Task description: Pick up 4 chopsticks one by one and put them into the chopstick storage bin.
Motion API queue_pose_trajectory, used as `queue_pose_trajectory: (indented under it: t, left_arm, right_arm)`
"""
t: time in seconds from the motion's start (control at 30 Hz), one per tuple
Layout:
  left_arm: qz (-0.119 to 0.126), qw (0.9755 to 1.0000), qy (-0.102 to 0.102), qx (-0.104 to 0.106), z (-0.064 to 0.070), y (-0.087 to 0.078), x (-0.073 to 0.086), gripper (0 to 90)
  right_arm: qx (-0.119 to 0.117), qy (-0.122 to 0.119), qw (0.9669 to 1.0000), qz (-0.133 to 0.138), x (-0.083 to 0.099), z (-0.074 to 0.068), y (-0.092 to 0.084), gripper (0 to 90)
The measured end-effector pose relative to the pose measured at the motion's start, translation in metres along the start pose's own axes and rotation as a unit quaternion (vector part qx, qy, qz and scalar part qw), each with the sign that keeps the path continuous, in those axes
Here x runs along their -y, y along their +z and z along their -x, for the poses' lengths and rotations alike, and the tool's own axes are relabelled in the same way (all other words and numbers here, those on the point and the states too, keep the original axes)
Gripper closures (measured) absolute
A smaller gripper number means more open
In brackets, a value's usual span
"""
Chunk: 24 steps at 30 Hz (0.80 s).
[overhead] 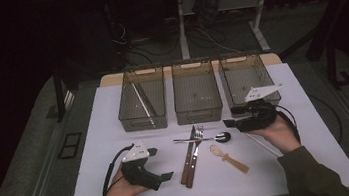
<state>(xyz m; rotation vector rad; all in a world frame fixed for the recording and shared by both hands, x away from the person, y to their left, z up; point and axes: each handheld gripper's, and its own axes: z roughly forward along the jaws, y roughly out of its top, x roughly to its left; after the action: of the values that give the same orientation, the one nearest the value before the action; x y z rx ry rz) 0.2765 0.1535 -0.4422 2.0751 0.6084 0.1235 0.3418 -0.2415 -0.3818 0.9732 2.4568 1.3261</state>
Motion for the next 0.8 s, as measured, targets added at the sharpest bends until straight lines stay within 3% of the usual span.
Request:
queue_pose_trajectory:
  t: [0.23, 0.4, 0.67, 0.8]
  left_arm:
    - [0.004, 1.0000, 0.001, 0.001, 0.000, -0.002, -0.001, 0.0]
    - [0.004, 1.0000, 0.002, 0.001, 0.000, -0.002, -0.001, 0.0]
    - [0.004, 1.0000, 0.003, 0.001, 0.001, -0.002, -0.001, 0.0]
    - [0.004, 1.0000, 0.003, 0.000, 0.001, -0.002, -0.001, 0.0]
  right_arm:
    - [0.014, 0.015, 0.9997, -0.016, 0.026, 0.005, -0.019, 42.0]
    - [0.017, 0.024, 0.9991, -0.030, 0.041, 0.007, -0.030, 50.0]
    - [0.039, 0.038, 0.9962, -0.067, 0.067, 0.010, -0.043, 56.7]
    - [0.039, 0.044, 0.9950, -0.080, 0.079, 0.012, -0.048, 61.8]
